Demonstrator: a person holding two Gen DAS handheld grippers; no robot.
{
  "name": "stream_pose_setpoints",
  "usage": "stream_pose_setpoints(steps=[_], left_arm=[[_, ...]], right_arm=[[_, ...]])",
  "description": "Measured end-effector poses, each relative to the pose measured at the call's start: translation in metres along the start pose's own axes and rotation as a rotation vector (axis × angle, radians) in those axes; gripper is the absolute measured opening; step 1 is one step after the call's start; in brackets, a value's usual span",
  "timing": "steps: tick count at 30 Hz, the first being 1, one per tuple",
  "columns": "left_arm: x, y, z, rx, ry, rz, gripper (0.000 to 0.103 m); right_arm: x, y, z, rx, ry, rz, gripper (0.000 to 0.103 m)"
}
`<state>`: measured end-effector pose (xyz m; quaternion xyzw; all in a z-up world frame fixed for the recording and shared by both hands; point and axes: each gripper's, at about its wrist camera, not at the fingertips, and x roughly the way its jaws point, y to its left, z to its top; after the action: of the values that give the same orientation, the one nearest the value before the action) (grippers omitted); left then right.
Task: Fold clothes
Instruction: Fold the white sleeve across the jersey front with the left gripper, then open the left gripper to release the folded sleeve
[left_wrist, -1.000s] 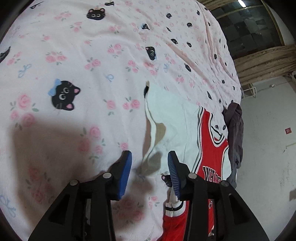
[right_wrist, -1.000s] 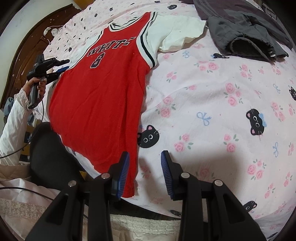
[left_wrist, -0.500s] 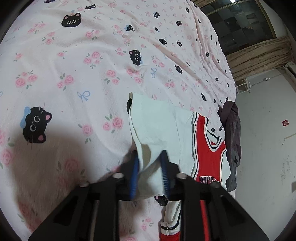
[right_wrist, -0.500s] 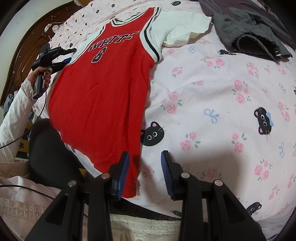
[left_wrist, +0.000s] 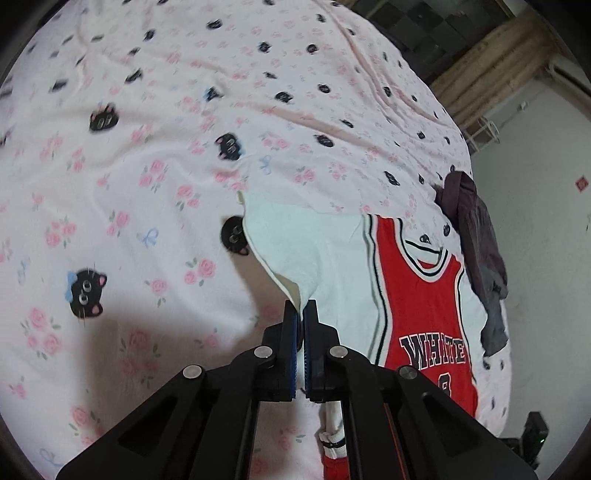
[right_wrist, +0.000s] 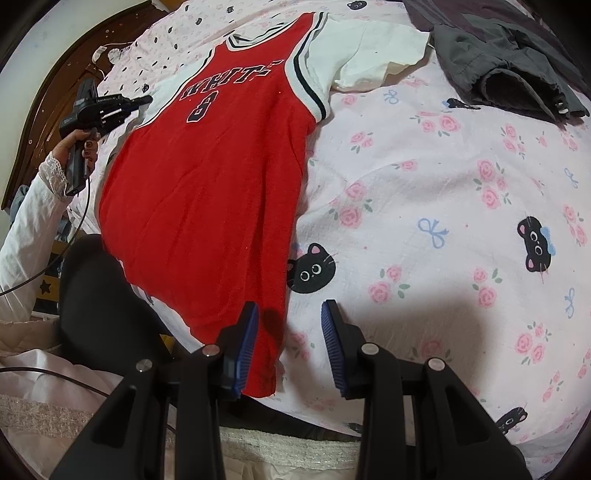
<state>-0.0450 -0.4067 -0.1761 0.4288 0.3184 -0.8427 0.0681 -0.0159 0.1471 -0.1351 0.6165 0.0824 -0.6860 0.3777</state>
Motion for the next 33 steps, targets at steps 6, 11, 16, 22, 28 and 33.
stream_pose_setpoints(steps=[6,11,16,22,28,33], left_arm=[[-0.007,-0.043,0.005,0.144,-0.013,0.068,0.002],[0.001,-0.083,0.0,0.277,0.004,0.112,0.002],[0.017,-0.116,-0.014,0.382,0.037,0.133,0.002],[0.051,-0.135,-0.034,0.443,0.13,0.143,0.002],[0.06,-0.146,-0.048,0.484,0.146,0.144,0.003],[0.053,-0.146,-0.052,0.502,0.149,0.115,0.012]], right_arm=[[0.004,0.001,-0.001,-0.001,-0.004,0.014,0.036],[0.006,-0.001,-0.002,0.0,-0.012,0.027,0.036],[0.007,-0.002,-0.005,0.003,-0.015,0.037,0.036],[0.008,-0.001,-0.003,0.012,-0.022,0.043,0.036],[0.008,-0.002,-0.004,0.018,-0.027,0.048,0.036],[0.009,-0.007,-0.003,0.022,-0.024,0.053,0.036]])
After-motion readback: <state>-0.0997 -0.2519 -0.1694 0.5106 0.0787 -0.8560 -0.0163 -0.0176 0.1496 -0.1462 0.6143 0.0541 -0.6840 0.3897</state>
